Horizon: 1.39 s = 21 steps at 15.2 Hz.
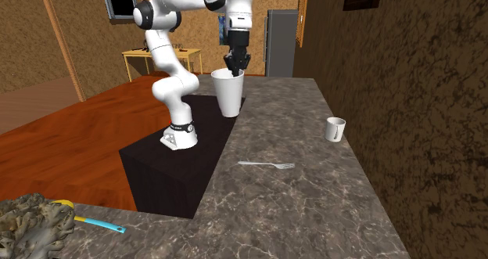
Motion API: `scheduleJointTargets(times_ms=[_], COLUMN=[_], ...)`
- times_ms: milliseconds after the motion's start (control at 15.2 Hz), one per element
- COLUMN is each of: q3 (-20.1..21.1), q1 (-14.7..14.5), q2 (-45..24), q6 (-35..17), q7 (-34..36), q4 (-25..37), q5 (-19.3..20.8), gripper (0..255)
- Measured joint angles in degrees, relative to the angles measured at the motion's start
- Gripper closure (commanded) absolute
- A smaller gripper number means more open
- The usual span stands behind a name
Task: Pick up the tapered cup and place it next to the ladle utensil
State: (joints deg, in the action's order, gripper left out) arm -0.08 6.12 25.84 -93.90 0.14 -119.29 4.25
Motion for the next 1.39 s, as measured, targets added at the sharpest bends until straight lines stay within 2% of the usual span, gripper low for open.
scheduleJointTargets(times_ms=[132,330,924,1386], q3=[0.0,-2.1,-11.0,-17.5], q1=[0.0,1.0,5.0,7.9], q2=[0.0,-1.0,-6.5,-13.6], q6=[1.3,0.8,-4.4,-8.8], q7=[-0.1,-2.9,-14.6,-23.8], q4=[1.3,2.0,3.3,7.0], q5=[0.0,0.8,3.4,3.2], gripper=[255,255,255,255])
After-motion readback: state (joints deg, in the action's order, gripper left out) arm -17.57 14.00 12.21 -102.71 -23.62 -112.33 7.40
